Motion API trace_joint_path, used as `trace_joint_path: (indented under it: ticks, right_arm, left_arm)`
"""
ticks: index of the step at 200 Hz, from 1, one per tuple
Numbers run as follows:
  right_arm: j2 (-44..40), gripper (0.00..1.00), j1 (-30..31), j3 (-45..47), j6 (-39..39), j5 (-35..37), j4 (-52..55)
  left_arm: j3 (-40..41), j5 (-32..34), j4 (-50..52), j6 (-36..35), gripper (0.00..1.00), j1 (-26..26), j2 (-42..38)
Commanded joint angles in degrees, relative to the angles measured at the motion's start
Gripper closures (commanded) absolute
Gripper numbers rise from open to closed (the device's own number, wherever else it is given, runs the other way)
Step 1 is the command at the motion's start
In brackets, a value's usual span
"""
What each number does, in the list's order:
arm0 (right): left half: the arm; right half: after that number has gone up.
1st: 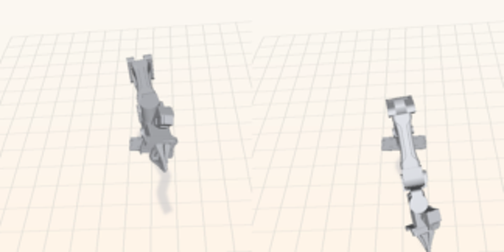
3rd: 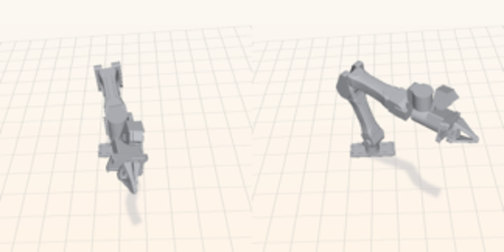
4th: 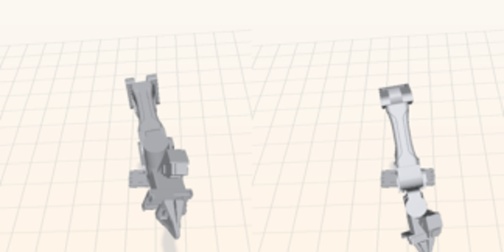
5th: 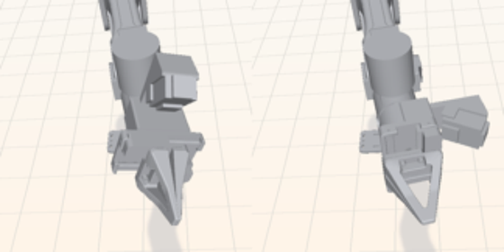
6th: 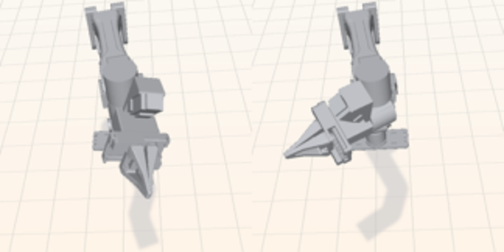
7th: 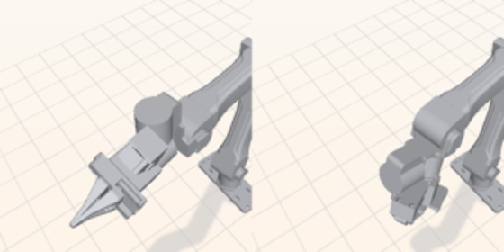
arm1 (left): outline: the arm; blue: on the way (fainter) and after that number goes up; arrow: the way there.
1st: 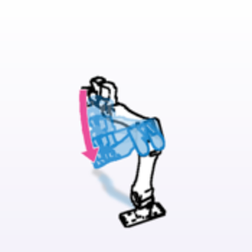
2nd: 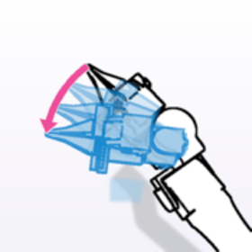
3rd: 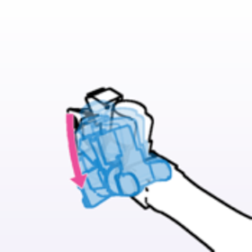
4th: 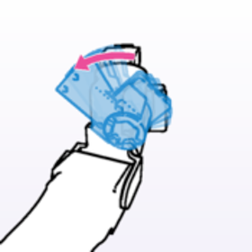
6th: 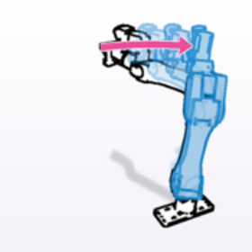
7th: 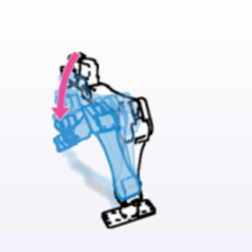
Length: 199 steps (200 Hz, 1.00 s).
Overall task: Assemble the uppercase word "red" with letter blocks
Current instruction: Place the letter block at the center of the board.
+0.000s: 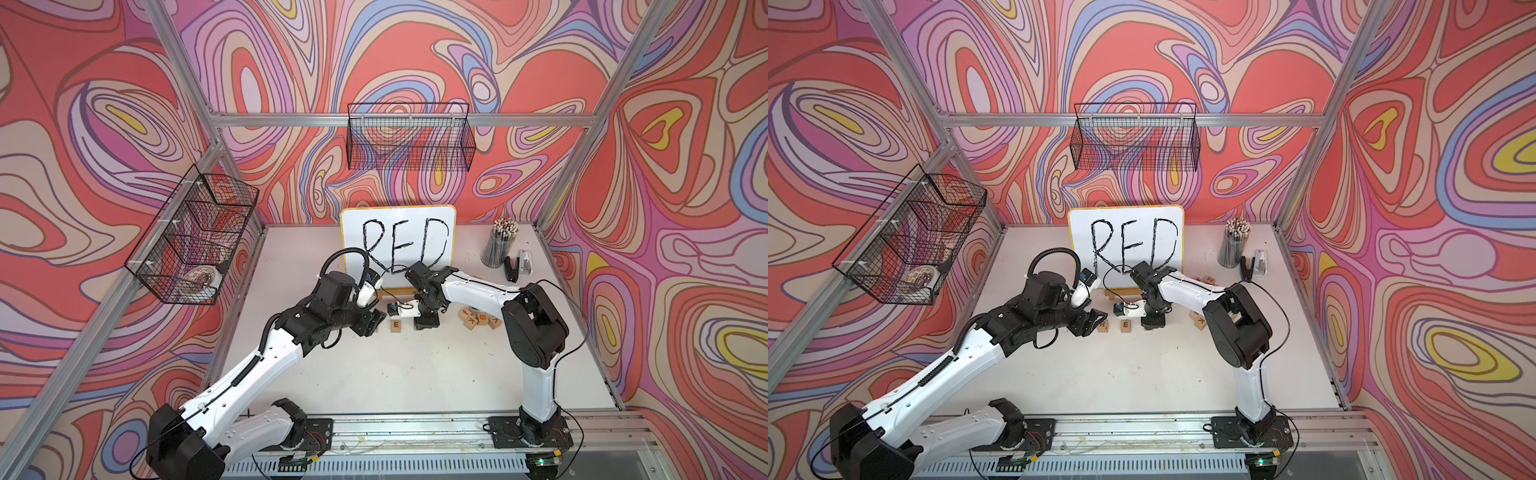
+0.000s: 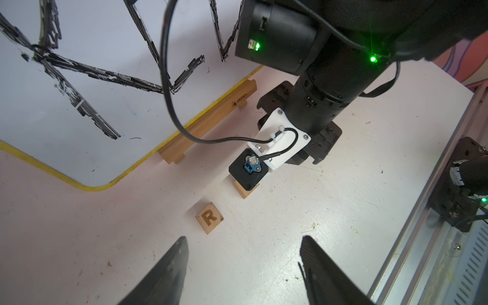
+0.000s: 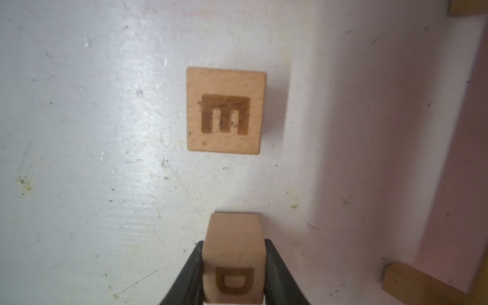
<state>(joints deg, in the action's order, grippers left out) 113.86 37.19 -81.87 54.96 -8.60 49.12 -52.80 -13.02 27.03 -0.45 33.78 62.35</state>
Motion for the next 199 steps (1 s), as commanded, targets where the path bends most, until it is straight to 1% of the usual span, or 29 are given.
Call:
trace_joint_path:
  ticks: [1,83,199]
  right_arm:
    - [1.4,0.65,0.0,-1.7,-0.5,0.4,-0.4]
    - [0.9,0.65,0.0,-1.1,-1.3,-1.5,1.0]
    - [0.7,0.65,0.0,0.5,-2.1,-2.1,0.4]
  left_arm:
    - [0.6,0.1,1.0,-1.0,0.31,0.5,-0.8]
    - [0.7,-0.1,0.9,-1.0,0.31,0.5,-0.9]
    - [0.7,0.1,1.0,-1.0,0.31,0.5,-0.7]
